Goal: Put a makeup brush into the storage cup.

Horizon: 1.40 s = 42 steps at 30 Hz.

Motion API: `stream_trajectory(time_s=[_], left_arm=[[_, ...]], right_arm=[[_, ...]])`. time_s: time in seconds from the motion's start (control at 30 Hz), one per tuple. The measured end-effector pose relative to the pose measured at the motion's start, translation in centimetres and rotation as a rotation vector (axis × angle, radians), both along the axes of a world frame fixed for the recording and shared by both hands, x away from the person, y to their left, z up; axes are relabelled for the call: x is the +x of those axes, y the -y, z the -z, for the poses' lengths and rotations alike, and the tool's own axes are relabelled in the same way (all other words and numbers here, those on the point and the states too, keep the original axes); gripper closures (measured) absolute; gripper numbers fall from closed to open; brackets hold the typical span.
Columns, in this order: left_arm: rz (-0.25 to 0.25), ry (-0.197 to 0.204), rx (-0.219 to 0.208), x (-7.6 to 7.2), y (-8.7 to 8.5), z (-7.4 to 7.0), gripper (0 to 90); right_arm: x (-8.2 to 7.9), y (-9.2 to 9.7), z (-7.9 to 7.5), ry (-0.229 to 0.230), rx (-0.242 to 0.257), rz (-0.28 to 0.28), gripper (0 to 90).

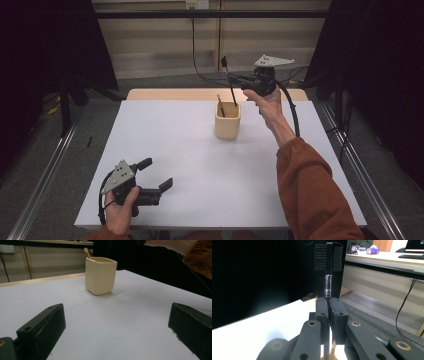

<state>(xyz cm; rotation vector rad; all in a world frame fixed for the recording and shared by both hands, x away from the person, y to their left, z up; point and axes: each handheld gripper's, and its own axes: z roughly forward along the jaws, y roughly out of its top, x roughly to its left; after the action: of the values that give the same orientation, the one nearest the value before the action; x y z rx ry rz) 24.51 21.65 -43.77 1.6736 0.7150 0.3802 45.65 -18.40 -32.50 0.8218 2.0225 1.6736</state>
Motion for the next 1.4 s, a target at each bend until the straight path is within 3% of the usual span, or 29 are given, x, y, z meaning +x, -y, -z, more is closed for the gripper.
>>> stream_trajectory(time_s=[0.83,0.93,1.4], left_arm=[[0.0,-0.003,-0.012,0.1,-0.1,0.1,1.2],[-0.006,-0.001,-0.005,0.0,-0.1,0.0,1.2],[-0.011,-0.005,-0.006,0.1,-0.1,0.1,1.1]], right_arm=[[0.4,-1.5,2.5,-0.033,-0.018,-0.013,85.5],[0.3,-1.9,2.6,-0.028,-0.039,-0.02,85.5],[0.4,-1.6,4.4,-0.056,-0.038,-0.008,85.5]])
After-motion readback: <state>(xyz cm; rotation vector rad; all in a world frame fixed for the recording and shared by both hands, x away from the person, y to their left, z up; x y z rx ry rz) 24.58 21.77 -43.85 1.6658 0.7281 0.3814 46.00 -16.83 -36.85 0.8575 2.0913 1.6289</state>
